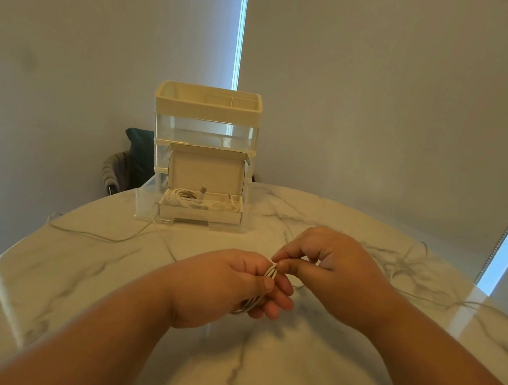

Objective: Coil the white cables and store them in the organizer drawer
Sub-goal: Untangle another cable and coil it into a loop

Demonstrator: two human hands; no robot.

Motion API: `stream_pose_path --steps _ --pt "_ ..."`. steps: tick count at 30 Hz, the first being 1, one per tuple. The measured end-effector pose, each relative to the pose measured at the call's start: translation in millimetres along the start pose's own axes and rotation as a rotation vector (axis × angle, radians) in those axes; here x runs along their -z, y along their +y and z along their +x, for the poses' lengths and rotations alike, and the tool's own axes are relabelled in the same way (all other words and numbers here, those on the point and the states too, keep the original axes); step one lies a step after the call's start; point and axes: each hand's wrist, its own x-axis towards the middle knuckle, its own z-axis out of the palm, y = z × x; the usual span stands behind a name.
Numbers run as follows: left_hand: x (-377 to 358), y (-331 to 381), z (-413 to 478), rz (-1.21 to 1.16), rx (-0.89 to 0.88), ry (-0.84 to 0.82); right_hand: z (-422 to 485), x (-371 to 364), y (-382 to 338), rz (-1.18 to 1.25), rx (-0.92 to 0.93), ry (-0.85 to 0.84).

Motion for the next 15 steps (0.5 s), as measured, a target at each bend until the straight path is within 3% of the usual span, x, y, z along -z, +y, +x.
stream_pose_path --steps 7,11,15 --pt "-4 1 -2 0.022 -0.015 -0.014 -2 1 -5 0.053 -0.017 0.038" --pt "-4 5 -3 0.178 -0.023 0.023 -2 1 -8 0.040 -0.008 0.035" --pt "-5 10 -2 0.123 0.007 0.048 -3 4 -10 0.074 -0.011 0.007"
